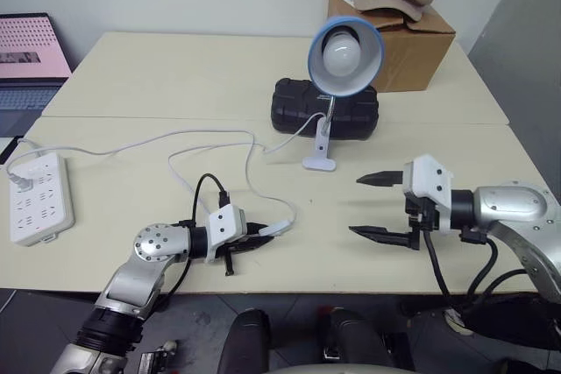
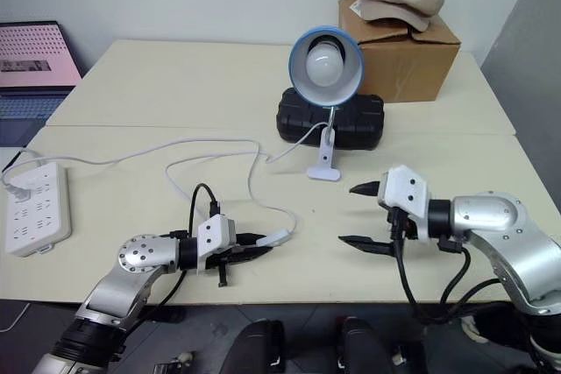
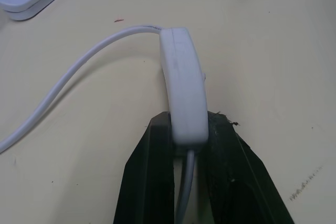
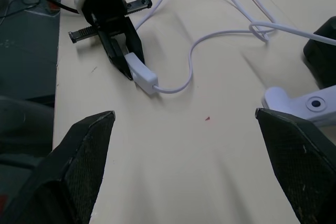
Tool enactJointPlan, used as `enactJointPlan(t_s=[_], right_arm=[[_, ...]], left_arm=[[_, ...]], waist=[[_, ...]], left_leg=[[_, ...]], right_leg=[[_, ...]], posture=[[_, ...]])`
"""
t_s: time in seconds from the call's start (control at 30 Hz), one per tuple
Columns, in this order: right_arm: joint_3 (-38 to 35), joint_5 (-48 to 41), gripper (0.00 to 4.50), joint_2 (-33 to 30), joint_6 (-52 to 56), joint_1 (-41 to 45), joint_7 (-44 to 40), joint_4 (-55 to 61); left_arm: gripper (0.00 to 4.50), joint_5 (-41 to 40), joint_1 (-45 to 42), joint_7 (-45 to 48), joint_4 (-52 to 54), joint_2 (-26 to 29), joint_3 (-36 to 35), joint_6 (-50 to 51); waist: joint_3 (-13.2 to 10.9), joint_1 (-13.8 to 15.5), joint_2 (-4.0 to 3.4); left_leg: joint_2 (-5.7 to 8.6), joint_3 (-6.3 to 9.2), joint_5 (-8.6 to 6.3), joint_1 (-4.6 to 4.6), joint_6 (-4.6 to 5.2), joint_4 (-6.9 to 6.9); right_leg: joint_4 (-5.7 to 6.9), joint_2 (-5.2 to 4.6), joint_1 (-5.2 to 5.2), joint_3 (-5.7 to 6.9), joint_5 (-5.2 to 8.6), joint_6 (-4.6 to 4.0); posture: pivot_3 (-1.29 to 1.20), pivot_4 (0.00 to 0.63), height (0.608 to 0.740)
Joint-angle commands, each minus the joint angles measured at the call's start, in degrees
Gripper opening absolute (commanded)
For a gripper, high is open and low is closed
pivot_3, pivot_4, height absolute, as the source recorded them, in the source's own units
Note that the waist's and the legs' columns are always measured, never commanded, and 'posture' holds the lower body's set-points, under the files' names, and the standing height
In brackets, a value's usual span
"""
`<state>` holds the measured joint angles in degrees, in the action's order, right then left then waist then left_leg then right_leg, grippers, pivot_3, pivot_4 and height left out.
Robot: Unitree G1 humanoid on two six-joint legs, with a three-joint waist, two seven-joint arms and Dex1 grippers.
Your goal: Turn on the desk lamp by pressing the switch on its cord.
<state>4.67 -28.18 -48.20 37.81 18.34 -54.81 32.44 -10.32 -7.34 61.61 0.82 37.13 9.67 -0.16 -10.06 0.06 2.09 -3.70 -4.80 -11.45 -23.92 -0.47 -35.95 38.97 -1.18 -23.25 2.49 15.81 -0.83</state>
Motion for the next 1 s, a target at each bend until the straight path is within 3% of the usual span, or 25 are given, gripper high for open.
enactJointPlan(t_s=[0.03, 0.4, 0.63, 1.0], right_arm=[[4.17, -0.46, 4.5, 1.6, 4.08, 6.27, -0.07, -0.81], [21.56, 9.31, 4.5, 15.92, -2.38, 15.41, 0.14, -12.61], [24.47, 13.7, 4.5, 20.74, -4.32, 17.57, 0.0, -17.72], [25.63, 17.51, 4.5, 22.08, -6.09, 18.25, -1.7, -21.55]], left_arm=[[0.42, -1.59, -0.05, 0.97, 4.27, 2.16, -1.67, 2.15], [0.42, -3.45, -1.67, -0.37, 9.39, 2.98, -2.7, 7.85], [0.42, -4.16, -1.0, -1.06, 11.86, 3.23, -2.96, 9.73], [0.42, -4.22, -1.29, -1.2, 12.87, 3.0, -2.7, 10.86]], waist=[[0.0, -0.16, 0.0], [0.0, -0.2, 0.0], [0.0, -0.17, 0.0], [0.0, -0.17, 0.0]], left_leg=[[-0.01, -0.01, 0.0, -0.01, 0.0, 0.01], [-0.01, -0.01, 0.0, -0.03, 0.0, 0.01], [-0.01, -0.03, 0.0, -0.06, 0.0, -0.04], [-0.02, -0.03, 0.0, -0.05, 0.0, -0.03]], right_leg=[[0.0, 0.0, -0.03, -0.02, 0.0, 0.0], [0.01, 0.02, -0.04, 0.0, 0.02, -0.02], [0.04, 0.02, -0.05, 0.0, -0.01, 0.0], [0.05, 0.03, -0.05, 0.0, -0.01, -0.01]], posture=[[0.0, 0.15, 0.74], [0.0, 0.15, 0.74], [0.0, 0.15, 0.74], [0.0, 0.15, 0.74]])
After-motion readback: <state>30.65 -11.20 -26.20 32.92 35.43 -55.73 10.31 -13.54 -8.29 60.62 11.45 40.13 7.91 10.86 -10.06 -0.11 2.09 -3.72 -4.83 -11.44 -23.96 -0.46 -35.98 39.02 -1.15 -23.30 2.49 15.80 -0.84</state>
